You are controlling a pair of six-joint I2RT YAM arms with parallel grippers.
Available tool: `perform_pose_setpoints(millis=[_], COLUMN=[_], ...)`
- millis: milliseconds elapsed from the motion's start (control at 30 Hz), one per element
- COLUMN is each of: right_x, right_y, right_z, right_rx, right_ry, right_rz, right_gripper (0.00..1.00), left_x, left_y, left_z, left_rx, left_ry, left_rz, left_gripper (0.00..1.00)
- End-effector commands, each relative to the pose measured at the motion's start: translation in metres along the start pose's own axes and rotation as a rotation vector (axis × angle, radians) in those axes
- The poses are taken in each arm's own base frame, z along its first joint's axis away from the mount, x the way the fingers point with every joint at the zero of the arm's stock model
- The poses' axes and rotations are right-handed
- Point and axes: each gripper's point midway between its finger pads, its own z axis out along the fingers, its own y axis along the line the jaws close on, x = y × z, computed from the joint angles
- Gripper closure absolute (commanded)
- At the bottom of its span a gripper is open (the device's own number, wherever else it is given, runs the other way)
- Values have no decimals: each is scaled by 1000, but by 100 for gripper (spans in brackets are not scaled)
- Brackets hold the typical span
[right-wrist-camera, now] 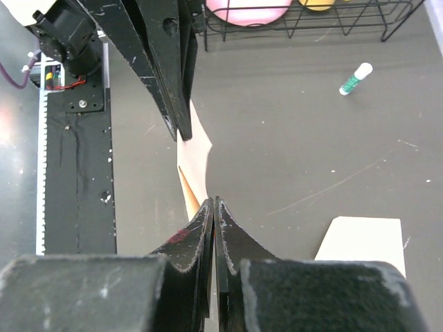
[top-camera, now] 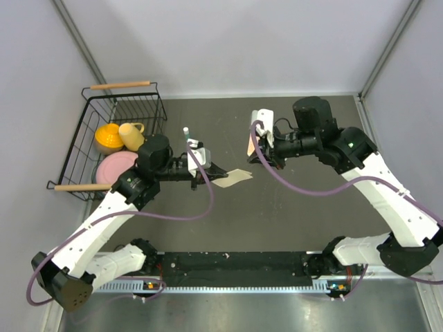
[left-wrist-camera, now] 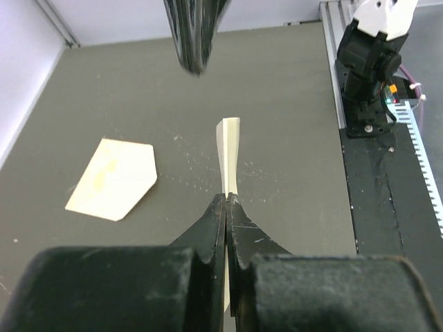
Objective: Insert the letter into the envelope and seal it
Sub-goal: Fold the letter.
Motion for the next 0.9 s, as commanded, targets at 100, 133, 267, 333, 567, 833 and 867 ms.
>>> perform_pose_setpoints(millis=[100,133,267,333,567,833,867], right_x=[-25,-26,-32,-30,-25,-7,-8], right_y=[-1,2,21,33,35,30,29], right_z=[-32,-32,-14,-3,24,47,47], right_rx=[56,34,-58,-91,-126,-121,-118], right_ry=[-67,-66,-53,-32,18,95,95], right_rz=[-42,-28,-49,-94,-101,-117,-123], right_gripper=[100,85,33,30,39,72,77], left_x=[16,14,5,0,-12,-19,-19], left_y=[-5,-6,-6,-6,-6,-7,-6], left_z=[-10,-10,-5,-4,-5,-6,-6], left_rx=[14,21,49,67,67,61,55], left_ry=[41,36,6,-6,-32,-48,-46], left_rz=[-42,-40,-48,-47,-48,-61,-64], left_gripper=[100,100,100,100,100,100,100])
